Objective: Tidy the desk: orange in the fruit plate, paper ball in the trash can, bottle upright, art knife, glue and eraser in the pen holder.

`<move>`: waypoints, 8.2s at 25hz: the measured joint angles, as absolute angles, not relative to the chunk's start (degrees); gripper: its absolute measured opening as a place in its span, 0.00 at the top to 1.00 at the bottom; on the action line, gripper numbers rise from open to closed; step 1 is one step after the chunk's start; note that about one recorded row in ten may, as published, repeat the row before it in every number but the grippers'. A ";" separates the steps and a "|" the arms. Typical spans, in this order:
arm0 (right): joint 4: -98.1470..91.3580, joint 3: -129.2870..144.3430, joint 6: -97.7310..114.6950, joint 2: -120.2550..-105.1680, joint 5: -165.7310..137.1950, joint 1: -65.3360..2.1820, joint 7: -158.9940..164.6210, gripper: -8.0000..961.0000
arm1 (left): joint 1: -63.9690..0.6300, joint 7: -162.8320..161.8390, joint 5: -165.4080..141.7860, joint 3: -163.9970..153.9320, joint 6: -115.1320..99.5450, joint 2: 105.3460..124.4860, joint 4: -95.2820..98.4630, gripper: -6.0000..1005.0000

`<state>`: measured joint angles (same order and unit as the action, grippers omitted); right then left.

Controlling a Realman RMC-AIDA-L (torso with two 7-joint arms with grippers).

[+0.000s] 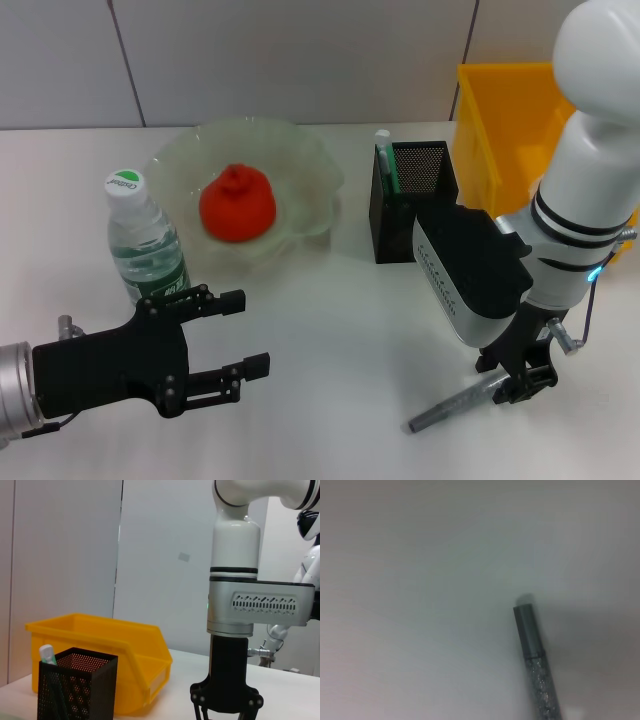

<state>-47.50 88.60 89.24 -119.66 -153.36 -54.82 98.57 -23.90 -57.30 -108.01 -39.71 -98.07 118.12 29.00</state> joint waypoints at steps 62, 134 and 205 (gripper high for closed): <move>-81.10 75.97 99.54 -119.32 -143.12 -42.07 107.41 0.85 | -24.04 -71.00 -104.09 -40.84 -102.73 117.37 46.72 0.26; -64.41 65.65 104.22 -118.89 -136.13 -44.96 102.01 0.85 | -34.50 -84.15 -115.41 -54.27 -98.03 118.45 45.72 0.27; -61.41 73.74 98.51 -119.44 -139.48 -51.73 106.07 0.85 | -34.35 -90.80 -112.00 -59.50 -90.72 118.82 44.03 0.42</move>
<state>-61.40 73.74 98.51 -119.44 -139.48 -51.73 106.08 -34.35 -90.80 -112.00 -59.50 -90.72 118.82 44.03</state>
